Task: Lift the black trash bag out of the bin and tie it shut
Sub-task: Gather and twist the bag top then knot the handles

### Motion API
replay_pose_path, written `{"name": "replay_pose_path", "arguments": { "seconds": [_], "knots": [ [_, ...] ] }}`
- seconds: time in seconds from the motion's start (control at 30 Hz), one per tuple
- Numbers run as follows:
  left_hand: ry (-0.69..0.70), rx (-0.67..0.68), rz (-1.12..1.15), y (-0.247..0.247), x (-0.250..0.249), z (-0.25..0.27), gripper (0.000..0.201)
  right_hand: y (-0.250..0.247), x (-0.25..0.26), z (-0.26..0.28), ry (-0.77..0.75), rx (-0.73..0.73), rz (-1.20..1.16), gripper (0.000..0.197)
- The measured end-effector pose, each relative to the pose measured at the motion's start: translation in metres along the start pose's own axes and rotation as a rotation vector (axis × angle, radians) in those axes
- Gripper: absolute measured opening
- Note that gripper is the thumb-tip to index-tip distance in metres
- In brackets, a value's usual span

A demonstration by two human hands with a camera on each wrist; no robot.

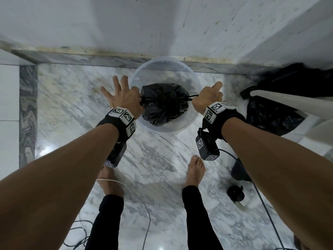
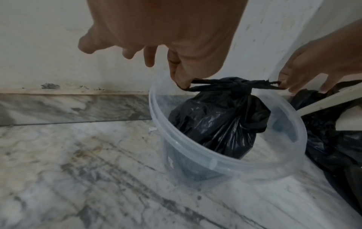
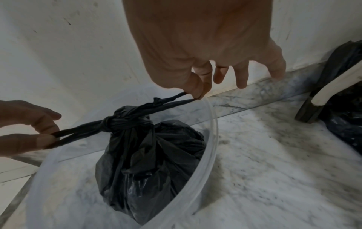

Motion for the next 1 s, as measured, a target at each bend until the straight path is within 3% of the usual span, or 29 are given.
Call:
{"name": "replay_pose_path", "arguments": {
  "seconds": [0.6,0.93,1.0],
  "knots": [
    [-0.004,0.060,0.049,0.011,0.004,0.001,0.031,0.001,-0.010,0.004,-0.006,0.012,0.141,0.024],
    [-0.051,0.107,0.082,0.011,0.002,0.003,0.032,0.005,-0.008,0.005,0.010,-0.016,0.041,0.023],
    [-0.079,0.111,0.148,0.009,0.002,0.003,0.032,0.005,-0.007,0.007,-0.005,0.034,-0.002,0.021]
  ]
}}
Point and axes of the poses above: each hand's wrist, its own z-axis away from the middle knuckle, its own y-axis out of the palm, x = y × z, the point moved 1 cm from there along -z, towards the middle knuckle, and after that the axes turned 2 degrees about y, right-handed, at the moved point
